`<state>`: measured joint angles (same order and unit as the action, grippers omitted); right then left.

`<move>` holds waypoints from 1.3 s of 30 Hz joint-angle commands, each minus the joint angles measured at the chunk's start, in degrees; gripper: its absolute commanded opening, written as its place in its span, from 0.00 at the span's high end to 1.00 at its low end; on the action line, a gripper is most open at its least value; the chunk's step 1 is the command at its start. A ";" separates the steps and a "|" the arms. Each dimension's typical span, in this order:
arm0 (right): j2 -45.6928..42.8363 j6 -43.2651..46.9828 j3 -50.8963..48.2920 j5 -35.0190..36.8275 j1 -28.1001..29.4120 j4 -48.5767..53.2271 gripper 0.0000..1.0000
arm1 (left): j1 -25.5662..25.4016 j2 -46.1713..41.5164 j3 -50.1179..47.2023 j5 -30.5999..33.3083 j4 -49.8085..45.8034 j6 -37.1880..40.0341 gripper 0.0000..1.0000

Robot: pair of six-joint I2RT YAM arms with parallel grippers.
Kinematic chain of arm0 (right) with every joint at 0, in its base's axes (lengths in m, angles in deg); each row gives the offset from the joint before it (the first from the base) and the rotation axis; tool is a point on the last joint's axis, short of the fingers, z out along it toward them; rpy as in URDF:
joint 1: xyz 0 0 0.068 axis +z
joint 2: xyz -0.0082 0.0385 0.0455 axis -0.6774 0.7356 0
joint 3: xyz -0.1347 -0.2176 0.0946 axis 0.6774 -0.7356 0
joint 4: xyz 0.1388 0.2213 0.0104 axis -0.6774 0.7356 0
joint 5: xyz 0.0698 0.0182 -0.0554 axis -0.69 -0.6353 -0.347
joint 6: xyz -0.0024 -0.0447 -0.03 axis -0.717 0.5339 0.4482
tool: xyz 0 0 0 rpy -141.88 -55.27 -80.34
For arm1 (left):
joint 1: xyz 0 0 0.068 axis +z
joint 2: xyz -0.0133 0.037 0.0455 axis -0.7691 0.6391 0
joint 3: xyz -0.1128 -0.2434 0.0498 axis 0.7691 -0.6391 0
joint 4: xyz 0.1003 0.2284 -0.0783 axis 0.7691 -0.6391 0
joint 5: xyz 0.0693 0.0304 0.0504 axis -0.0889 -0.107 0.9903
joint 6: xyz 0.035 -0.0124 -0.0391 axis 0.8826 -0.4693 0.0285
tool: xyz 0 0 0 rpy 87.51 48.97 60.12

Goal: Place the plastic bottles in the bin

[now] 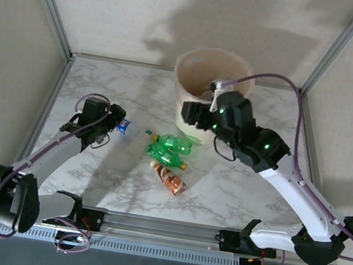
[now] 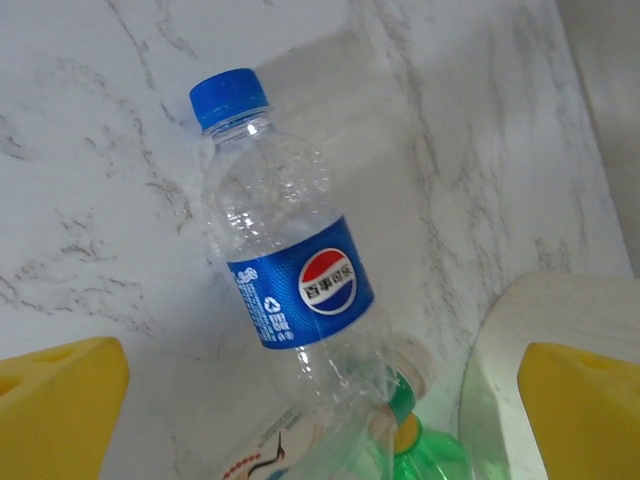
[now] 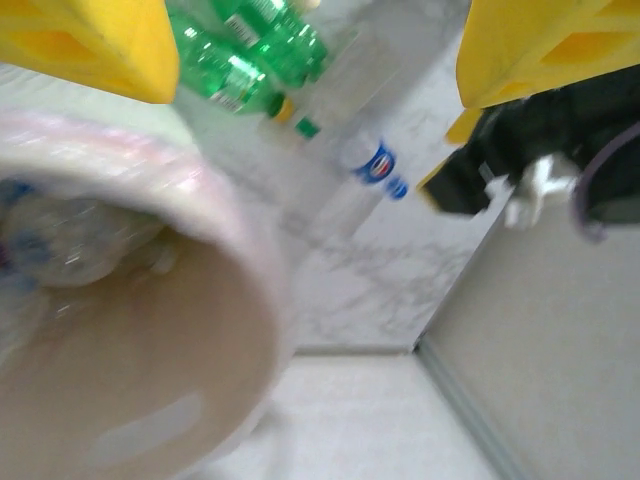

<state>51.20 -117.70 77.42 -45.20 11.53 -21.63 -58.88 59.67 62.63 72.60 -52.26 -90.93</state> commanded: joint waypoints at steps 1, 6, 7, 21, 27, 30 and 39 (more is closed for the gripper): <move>0.60 -2.06 -1.68 4.57 5.32 -2.08 0.25 | -0.94 3.70 3.08 3.45 1.90 -2.32 0.01; 3.80 -3.63 -1.46 8.55 10.78 -0.74 0.24 | -2.12 10.84 7.10 4.70 1.56 -2.36 0.04; 4.05 -4.12 -1.71 8.62 11.26 -0.95 0.24 | -2.21 12.22 7.63 4.64 1.76 -2.45 0.05; 0.37 -8.03 -7.66 10.21 12.06 -2.74 0.23 | -3.59 25.18 11.93 6.11 1.65 -0.67 0.10; -1.38 -10.21 -11.39 10.63 12.05 -3.25 0.23 | -4.48 28.97 13.60 6.08 1.84 0.24 0.20; -2.55 -11.57 -13.58 10.64 12.05 -3.61 0.23 | -4.84 29.72 14.13 6.16 1.32 1.04 0.26; -5.84 -14.41 -18.65 10.33 12.08 -3.81 0.24 | -5.28 25.63 14.06 8.72 -0.91 2.95 0.36</move>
<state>46.89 -130.25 59.54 -35.93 23.03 -24.67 -63.75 87.86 75.52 78.92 -51.45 -89.34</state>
